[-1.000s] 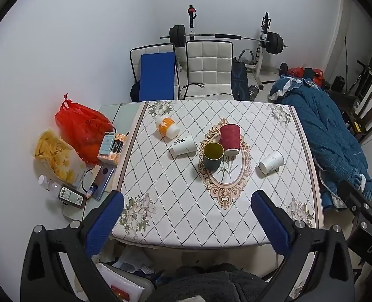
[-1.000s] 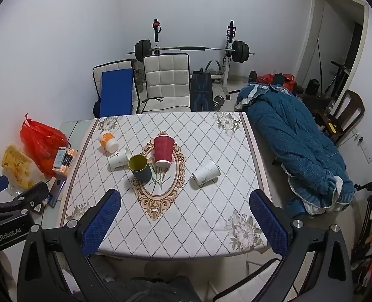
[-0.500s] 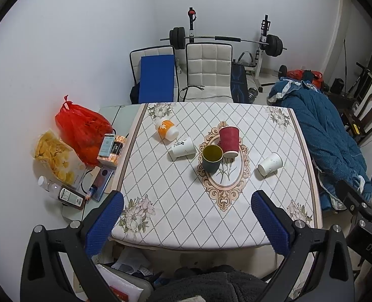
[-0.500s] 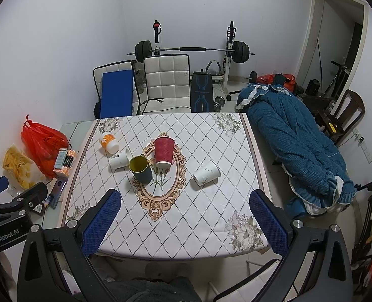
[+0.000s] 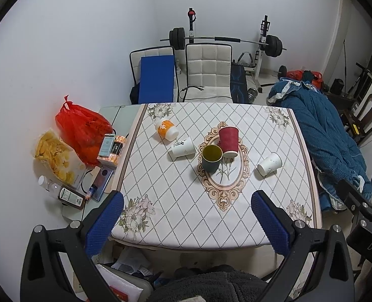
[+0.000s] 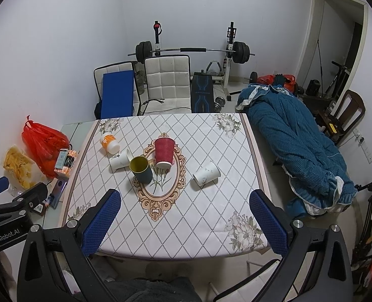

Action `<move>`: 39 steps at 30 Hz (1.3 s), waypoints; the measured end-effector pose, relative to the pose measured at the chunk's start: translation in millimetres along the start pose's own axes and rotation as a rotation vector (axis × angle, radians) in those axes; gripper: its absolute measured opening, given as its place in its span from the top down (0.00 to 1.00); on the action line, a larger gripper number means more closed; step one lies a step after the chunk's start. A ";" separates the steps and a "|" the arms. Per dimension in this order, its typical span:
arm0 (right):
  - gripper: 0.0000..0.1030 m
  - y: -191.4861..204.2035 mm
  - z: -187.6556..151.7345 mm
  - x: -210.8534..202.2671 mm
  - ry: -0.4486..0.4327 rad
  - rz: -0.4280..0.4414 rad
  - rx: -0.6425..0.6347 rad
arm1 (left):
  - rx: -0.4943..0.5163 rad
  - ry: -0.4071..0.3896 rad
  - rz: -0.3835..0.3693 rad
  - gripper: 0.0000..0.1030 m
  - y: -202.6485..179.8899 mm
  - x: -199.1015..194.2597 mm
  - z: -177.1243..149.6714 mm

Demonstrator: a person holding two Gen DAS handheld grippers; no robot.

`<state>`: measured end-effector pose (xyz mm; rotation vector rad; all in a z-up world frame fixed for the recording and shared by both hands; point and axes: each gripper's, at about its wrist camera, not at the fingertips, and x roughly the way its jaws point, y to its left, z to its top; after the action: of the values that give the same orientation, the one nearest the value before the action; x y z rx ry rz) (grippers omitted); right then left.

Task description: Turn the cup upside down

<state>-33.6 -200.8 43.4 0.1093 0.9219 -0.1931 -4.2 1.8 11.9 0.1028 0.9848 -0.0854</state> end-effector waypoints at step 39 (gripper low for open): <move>0.00 2.6 6.1 -10.5 -0.007 0.011 -0.011 | 0.000 -0.007 -0.001 0.00 2.6 -6.1 -0.1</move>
<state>-34.5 -198.1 55.4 0.1033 0.9154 -0.1780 -7.3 4.5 17.1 0.1020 0.9784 -0.0867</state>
